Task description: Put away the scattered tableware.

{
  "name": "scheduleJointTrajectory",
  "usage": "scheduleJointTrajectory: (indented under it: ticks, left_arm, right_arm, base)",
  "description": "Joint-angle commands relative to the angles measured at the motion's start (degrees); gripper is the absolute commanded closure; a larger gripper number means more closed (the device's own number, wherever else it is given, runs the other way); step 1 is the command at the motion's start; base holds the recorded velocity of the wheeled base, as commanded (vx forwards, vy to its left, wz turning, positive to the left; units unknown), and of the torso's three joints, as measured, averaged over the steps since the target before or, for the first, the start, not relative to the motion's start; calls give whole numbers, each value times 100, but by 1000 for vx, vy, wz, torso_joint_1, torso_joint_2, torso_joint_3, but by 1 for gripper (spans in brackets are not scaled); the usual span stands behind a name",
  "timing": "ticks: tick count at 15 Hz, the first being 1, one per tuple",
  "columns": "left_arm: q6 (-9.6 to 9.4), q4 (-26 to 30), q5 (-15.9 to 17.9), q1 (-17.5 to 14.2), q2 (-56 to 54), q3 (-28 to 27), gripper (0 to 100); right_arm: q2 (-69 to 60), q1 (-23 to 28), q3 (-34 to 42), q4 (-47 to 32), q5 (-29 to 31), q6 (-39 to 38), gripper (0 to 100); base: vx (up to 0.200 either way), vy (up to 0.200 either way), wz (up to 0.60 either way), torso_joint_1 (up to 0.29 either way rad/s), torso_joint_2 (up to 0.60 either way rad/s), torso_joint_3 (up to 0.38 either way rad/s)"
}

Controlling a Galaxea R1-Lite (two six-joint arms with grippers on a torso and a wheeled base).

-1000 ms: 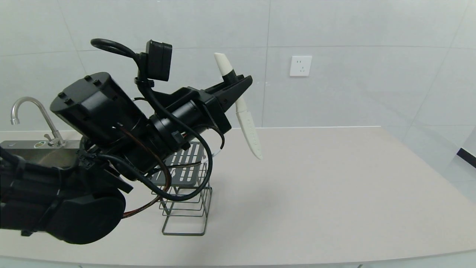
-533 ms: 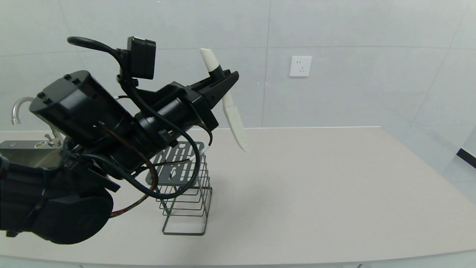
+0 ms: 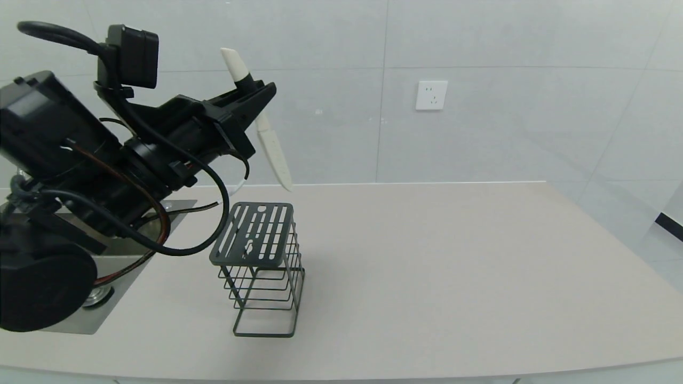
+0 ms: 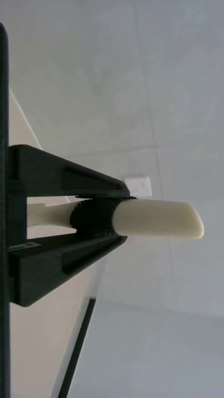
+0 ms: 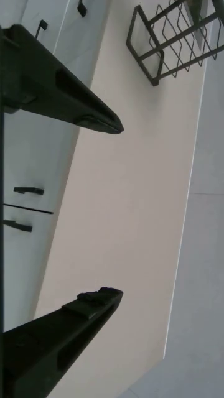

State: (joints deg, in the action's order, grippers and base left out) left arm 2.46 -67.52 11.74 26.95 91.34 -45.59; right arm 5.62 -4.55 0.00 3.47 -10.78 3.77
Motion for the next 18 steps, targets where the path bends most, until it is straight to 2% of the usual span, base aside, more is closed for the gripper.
scheduleJointTrajectory:
  ticks: [1,3,5,6,9,11,13,15,18]
  left_arm:
    - [0,143,-374,3,-196,7,100]
    - [-27,275,-770,100,-143,77,100]
    - [-290,618,-989,179,-117,103,100]
    - [-378,723,-1042,196,-3,103,100]
    - [-387,705,-1227,205,208,130,100]
    - [-387,688,-1350,390,323,138,100]
    - [-510,618,-1446,442,419,121,100]
    - [-519,574,-1473,442,428,121,100]
    - [-633,565,-1613,354,402,121,100]
  right_arm:
    - [27,-2,0,-5,23,1,0]
    - [18,-11,0,-303,849,-16,0]
    - [27,-11,0,-330,902,-148,0]
    - [27,-11,0,-356,911,-456,0]
    - [27,-11,0,-356,902,-465,0]
    - [27,-11,0,-356,902,-465,0]
    - [27,-11,0,-356,902,-465,0]
    - [36,-11,0,-356,902,-465,0]
    - [27,-11,0,-356,902,-465,0]
  base:
    - [0,0,0,0,0,0]
    - [0,0,0,0,0,0]
    - [0,0,0,0,0,0]
    - [0,0,0,0,0,0]
    - [0,0,0,0,0,0]
    - [0,0,0,0,0,0]
    - [0,0,0,0,0,0]
    - [0,0,0,0,0,0]
    - [0,0,0,0,0,0]
